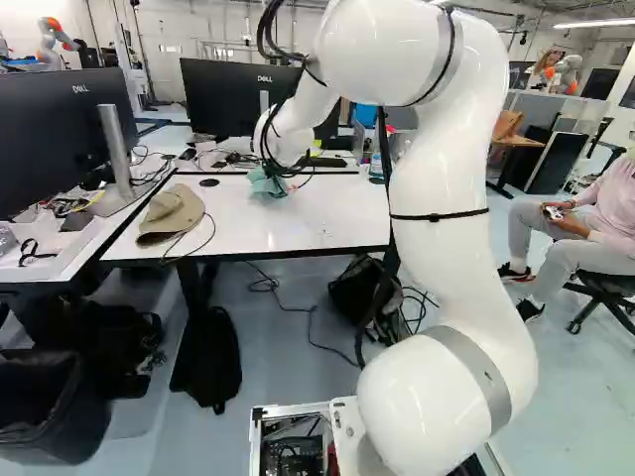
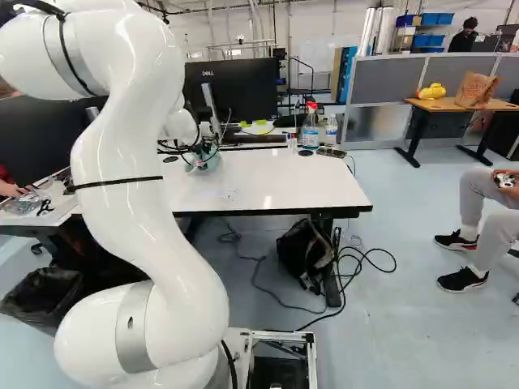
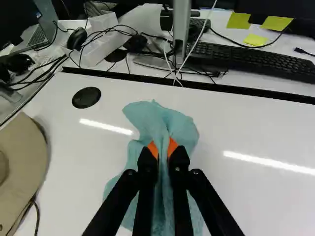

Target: Clean the table with the green towel

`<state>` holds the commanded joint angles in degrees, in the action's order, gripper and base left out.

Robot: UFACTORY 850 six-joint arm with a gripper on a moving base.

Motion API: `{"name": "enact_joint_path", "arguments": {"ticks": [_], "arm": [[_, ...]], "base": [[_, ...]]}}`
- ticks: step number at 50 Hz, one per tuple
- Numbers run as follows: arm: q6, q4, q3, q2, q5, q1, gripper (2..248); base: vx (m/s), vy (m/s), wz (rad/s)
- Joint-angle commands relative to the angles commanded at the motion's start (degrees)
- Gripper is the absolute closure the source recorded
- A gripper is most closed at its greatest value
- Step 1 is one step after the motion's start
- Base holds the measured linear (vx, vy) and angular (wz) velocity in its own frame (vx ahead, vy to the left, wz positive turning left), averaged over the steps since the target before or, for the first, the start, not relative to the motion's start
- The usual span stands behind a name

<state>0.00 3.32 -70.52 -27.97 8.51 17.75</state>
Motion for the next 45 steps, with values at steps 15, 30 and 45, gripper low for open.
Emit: {"name": "enact_joint_path", "arguments": {"ticks": [15,30,45], "arm": [[0.0,0.0,0.9,0.7,0.0,0.5,209],[0.0,0.0,0.9,0.8,0.0,0.5,209],[0.0,0.0,-2.0,0.0,0.0,0.3,209]], "base": [[0.0,0.0,0.0],[0.0,0.0,0.0],[0.0,0.0,0.0]]}}
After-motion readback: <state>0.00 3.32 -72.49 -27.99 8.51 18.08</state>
